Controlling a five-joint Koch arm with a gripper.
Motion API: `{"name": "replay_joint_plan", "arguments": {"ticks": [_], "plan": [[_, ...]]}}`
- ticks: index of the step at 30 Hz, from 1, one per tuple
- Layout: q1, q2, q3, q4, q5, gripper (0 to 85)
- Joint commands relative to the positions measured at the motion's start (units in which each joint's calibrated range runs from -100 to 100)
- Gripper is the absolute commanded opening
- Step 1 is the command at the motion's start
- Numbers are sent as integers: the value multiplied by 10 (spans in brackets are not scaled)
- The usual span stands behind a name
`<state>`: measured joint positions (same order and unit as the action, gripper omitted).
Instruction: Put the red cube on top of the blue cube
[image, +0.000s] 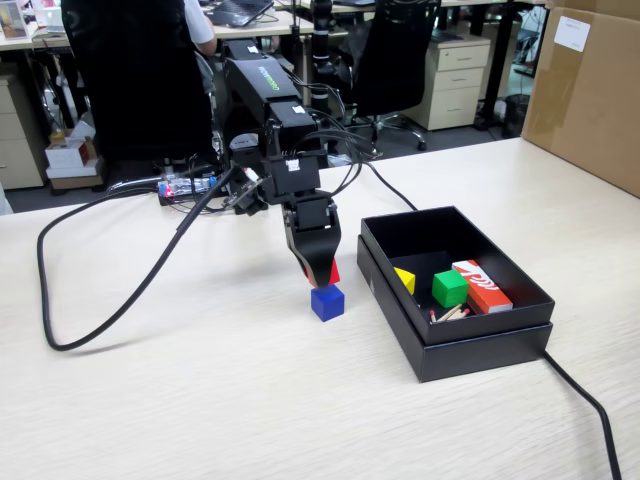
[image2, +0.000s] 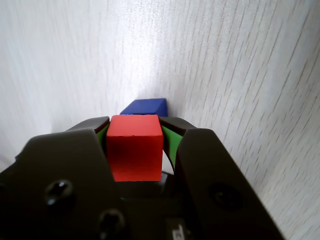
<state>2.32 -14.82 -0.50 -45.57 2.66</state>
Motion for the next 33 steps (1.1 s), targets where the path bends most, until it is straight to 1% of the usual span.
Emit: {"name": "replay_joint_plan", "arguments": {"ticks": [1,33], "plan": [[-1,-10,8,29,-3,9],[4,7,9,43,-2,9]]}}
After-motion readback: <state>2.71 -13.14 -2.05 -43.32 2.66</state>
